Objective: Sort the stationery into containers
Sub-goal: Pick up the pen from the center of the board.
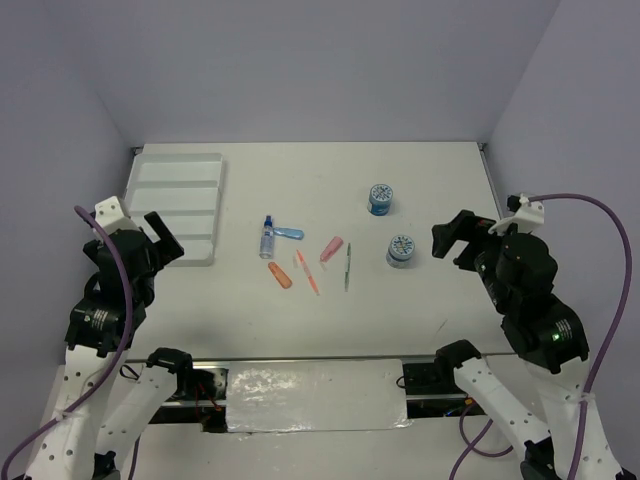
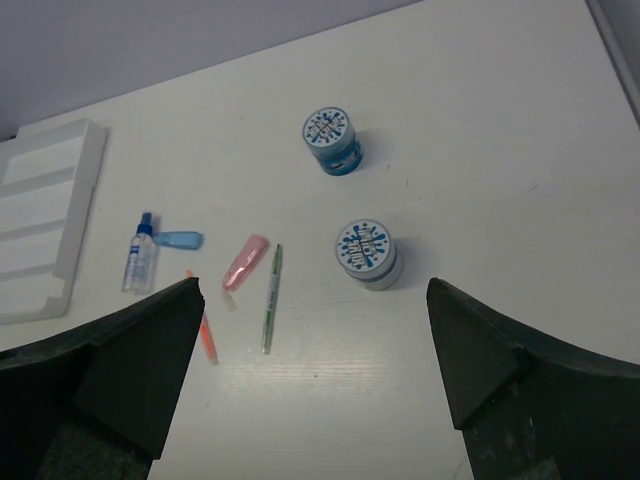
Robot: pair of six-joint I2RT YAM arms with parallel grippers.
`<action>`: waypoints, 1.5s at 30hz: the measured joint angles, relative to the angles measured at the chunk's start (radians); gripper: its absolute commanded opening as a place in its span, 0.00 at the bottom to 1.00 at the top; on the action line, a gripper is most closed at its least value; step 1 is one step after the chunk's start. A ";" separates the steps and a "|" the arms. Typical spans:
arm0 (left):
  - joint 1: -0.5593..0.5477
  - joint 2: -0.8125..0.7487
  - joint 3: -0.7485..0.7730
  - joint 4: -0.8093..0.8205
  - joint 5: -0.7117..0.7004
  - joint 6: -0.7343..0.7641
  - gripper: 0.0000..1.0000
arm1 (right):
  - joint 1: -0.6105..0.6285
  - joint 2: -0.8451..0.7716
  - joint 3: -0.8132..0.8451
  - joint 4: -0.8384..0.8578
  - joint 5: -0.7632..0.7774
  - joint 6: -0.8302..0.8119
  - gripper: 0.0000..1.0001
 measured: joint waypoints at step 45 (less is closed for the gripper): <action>0.000 0.055 -0.010 0.034 0.139 0.020 0.99 | 0.337 1.174 -0.092 0.414 -0.020 0.250 0.24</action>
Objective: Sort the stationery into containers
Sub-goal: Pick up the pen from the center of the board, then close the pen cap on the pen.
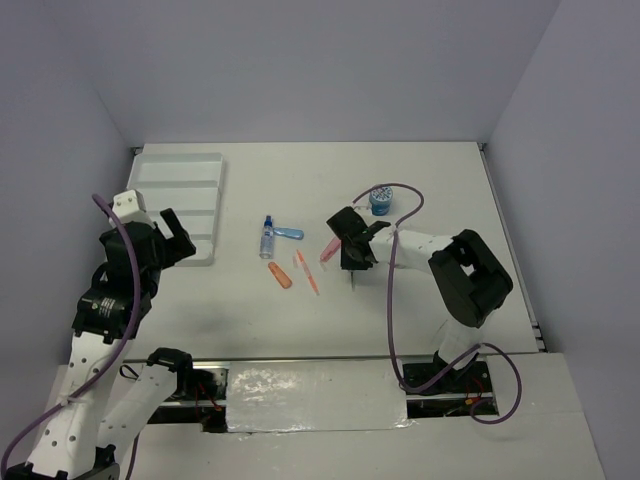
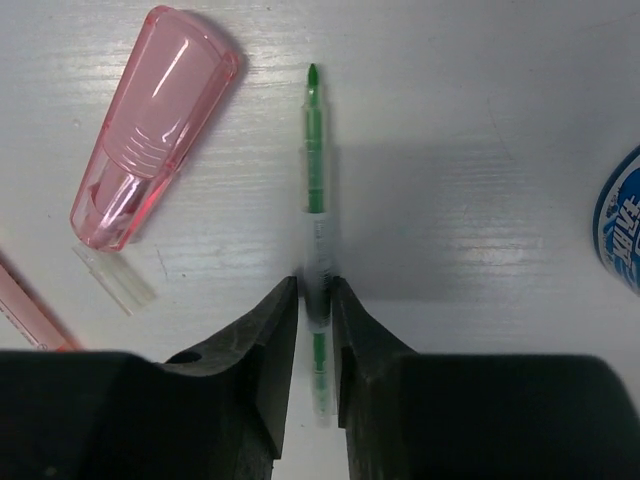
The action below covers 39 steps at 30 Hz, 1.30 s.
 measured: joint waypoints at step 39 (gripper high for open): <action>-0.726 1.280 0.628 0.021 -0.077 -0.739 0.64 | 0.000 -1.012 -0.127 -0.325 0.139 -0.093 0.00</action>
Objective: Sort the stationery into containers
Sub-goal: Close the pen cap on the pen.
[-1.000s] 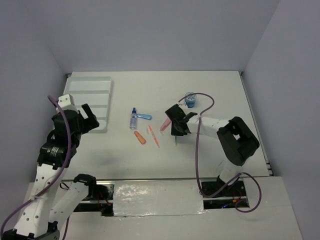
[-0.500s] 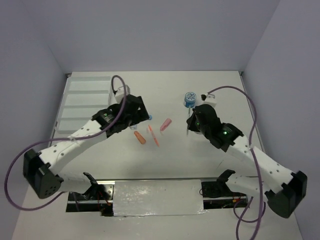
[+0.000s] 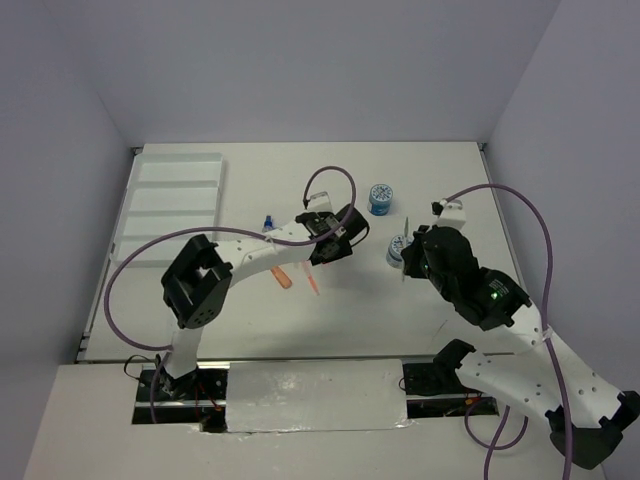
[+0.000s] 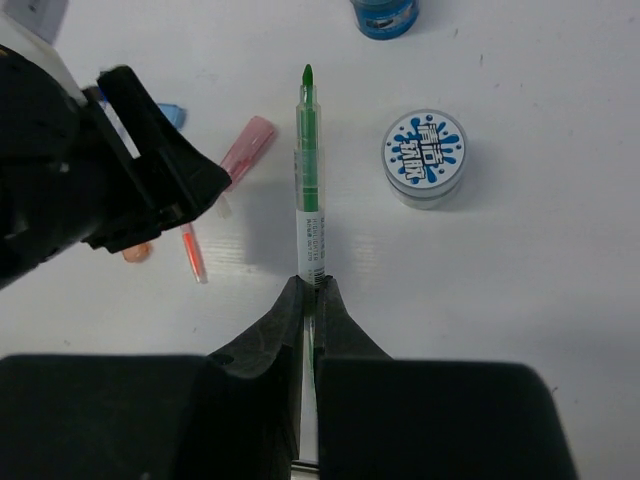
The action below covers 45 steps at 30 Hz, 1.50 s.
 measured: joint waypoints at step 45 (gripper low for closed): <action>0.019 0.167 0.008 -0.049 -0.037 -0.066 0.40 | 0.000 0.072 -0.052 0.042 -0.025 -0.055 0.00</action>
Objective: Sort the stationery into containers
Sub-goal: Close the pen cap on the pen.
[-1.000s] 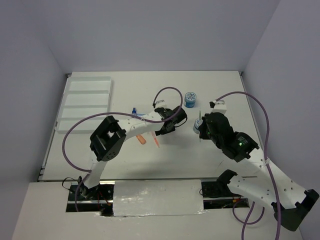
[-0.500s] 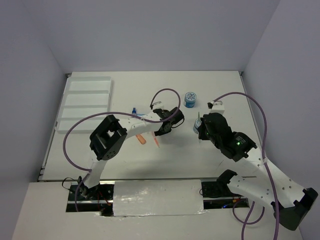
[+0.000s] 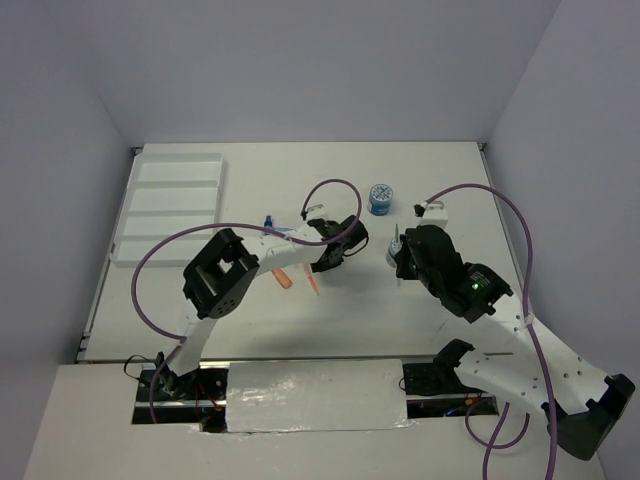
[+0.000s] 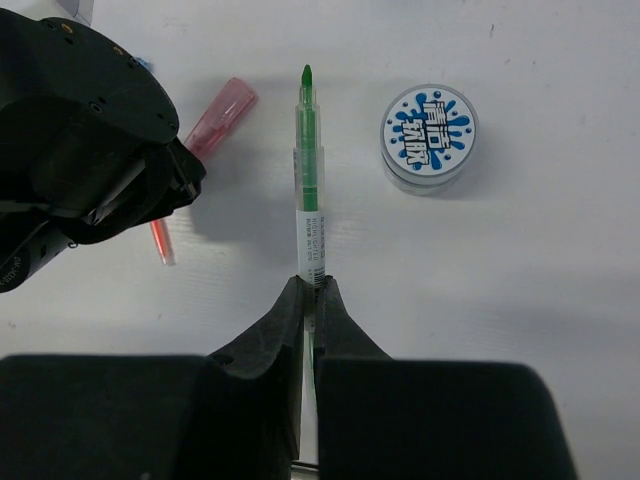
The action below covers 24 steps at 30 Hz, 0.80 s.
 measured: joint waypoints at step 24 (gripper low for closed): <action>0.000 -0.036 -0.058 0.027 0.019 0.007 0.00 | 0.000 -0.005 -0.042 0.045 -0.034 -0.001 0.00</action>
